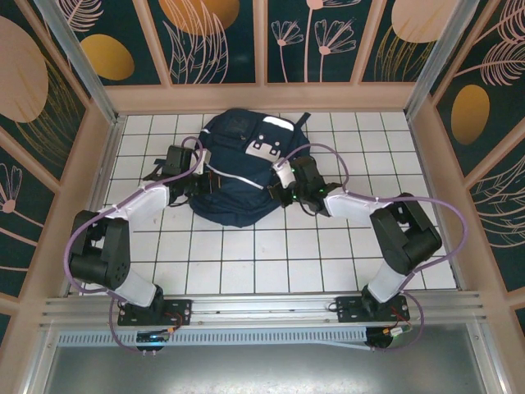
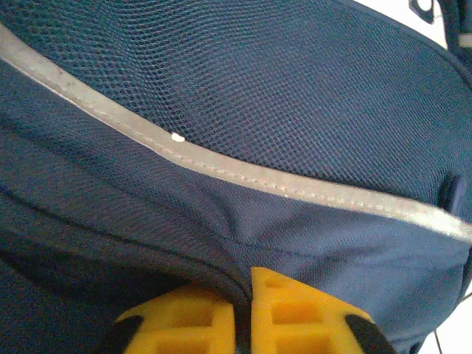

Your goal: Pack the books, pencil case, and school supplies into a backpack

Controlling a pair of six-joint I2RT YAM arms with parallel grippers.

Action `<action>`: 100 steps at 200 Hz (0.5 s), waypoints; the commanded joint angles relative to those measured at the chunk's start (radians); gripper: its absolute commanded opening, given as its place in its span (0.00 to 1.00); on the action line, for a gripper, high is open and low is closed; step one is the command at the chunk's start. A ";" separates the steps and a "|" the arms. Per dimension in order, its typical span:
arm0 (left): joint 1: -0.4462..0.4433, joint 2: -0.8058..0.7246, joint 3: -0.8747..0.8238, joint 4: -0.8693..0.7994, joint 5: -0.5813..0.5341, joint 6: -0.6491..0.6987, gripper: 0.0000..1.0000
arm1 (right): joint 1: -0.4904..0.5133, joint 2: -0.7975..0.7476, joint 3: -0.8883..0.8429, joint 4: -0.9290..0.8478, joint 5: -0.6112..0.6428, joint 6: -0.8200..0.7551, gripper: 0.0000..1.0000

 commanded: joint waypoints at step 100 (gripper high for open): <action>0.097 -0.440 -0.601 0.901 -0.710 0.451 0.99 | -0.413 -0.525 -0.656 0.898 0.399 0.035 0.99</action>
